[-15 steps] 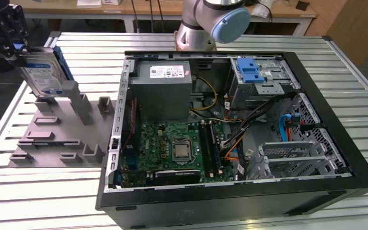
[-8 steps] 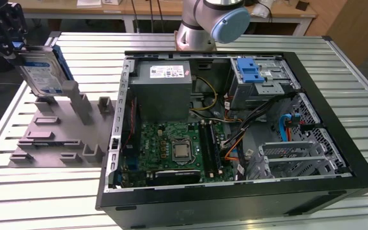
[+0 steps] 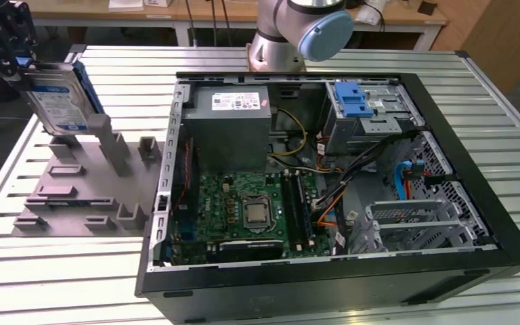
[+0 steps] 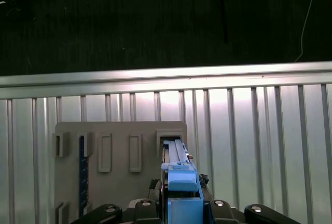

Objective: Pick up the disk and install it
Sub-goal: 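Pick up the disk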

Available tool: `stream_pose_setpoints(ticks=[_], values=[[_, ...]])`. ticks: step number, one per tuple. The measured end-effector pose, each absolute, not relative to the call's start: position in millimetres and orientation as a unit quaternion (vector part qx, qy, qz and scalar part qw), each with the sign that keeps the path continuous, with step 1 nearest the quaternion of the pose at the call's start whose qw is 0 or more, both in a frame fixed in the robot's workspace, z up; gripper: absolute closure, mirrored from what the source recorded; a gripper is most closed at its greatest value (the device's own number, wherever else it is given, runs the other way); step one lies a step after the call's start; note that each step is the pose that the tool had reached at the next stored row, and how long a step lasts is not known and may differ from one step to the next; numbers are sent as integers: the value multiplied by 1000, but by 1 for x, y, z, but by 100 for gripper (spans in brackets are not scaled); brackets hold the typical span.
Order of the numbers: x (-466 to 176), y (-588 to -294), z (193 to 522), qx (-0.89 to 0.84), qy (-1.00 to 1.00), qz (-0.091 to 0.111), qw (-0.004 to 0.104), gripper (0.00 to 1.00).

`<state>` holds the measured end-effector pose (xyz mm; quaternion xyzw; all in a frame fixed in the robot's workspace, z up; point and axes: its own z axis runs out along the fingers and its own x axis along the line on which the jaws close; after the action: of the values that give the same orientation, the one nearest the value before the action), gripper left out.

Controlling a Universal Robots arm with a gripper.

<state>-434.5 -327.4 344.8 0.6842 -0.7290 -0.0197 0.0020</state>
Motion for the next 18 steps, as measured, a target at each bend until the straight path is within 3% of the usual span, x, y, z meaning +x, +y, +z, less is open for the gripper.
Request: stream_pose_setpoints(ticks=[18], values=[[-435, -327, 367, 684, -729, -20, 2, 63]])
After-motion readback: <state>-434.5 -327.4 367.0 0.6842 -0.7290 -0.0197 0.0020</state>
